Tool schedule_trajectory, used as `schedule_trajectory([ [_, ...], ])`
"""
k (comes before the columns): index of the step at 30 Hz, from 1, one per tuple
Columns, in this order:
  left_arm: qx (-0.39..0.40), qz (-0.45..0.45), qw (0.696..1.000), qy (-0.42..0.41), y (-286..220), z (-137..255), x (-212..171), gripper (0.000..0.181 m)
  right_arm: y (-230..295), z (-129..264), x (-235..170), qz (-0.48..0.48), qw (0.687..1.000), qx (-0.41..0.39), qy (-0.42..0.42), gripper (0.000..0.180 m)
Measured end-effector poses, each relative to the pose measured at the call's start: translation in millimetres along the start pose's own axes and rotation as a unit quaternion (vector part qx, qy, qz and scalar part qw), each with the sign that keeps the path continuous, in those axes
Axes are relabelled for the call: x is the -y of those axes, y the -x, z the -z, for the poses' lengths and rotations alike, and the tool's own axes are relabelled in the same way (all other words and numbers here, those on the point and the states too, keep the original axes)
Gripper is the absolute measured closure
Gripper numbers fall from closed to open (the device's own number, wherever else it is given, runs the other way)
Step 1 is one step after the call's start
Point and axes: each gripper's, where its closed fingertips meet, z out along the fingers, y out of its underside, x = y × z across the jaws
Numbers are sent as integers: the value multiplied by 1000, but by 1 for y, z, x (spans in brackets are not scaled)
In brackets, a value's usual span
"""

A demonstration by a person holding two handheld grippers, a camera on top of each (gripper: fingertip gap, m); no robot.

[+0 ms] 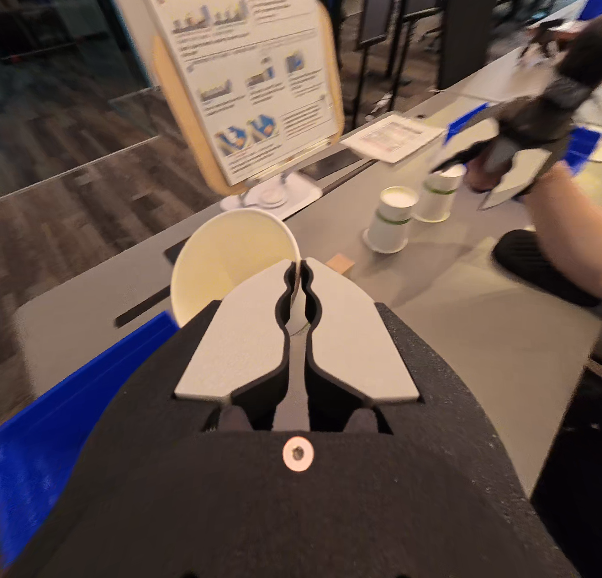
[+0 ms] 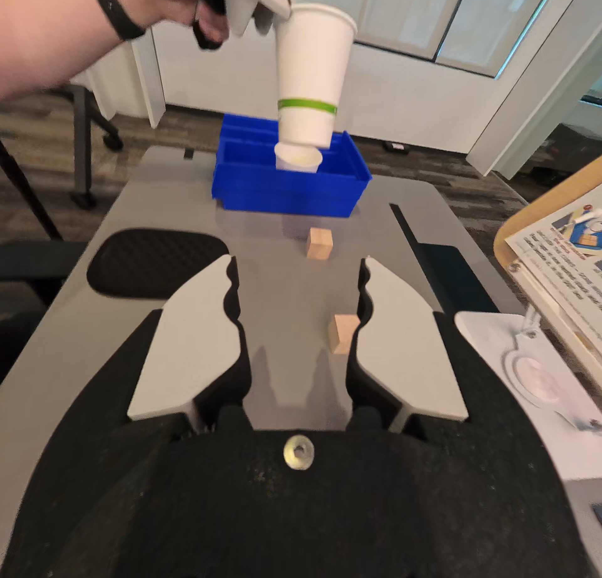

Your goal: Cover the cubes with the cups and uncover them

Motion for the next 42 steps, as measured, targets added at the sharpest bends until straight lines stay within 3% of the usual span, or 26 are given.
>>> schedule_trajectory([
  [4,-64,-32,997,-2,-54,-30,8,178,11,-39,9,-35,999,-10,-22,95],
  [11,-149,-63,987,8,-125,-75,6,179,21,-81,-12,-73,997,-34,17,69],
  [13,-162,-74,984,9,-138,-82,7,179,22,-85,-17,-87,996,-24,22,75],
  [14,-168,-77,983,6,-143,-84,8,179,25,-84,-18,-89,996,-8,24,93],
  [15,-171,-78,982,4,-147,-85,9,179,29,-84,-18,-89,996,9,22,101],
  [18,-180,-78,980,13,-155,-86,6,177,30,-78,-20,-71,997,22,38,101],
  [20,-184,-74,979,38,-158,-88,-3,160,24,-73,-24,-45,997,1,62,101],
  [24,-172,-88,978,74,-162,-97,-22,153,24,-63,-33,32,992,-15,119,101],
  [26,-158,-107,977,100,-162,-103,-34,155,26,-59,-36,64,987,-20,144,101],
  [30,-169,-121,969,130,-173,-107,-52,178,21,-51,-39,131,976,-45,168,101],
  [32,-170,-121,972,106,-179,-104,-50,180,23,-50,-31,156,978,-46,134,101],
  [34,-179,-110,976,50,-187,-96,-38,180,28,-46,-13,149,986,-28,62,88],
  [39,-221,-58,970,-88,-203,-62,-13,180,44,-21,29,115,987,39,-109,87],
  [42,-243,-44,960,-129,-211,-52,-13,181,54,-9,43,137,978,50,-148,89],
])
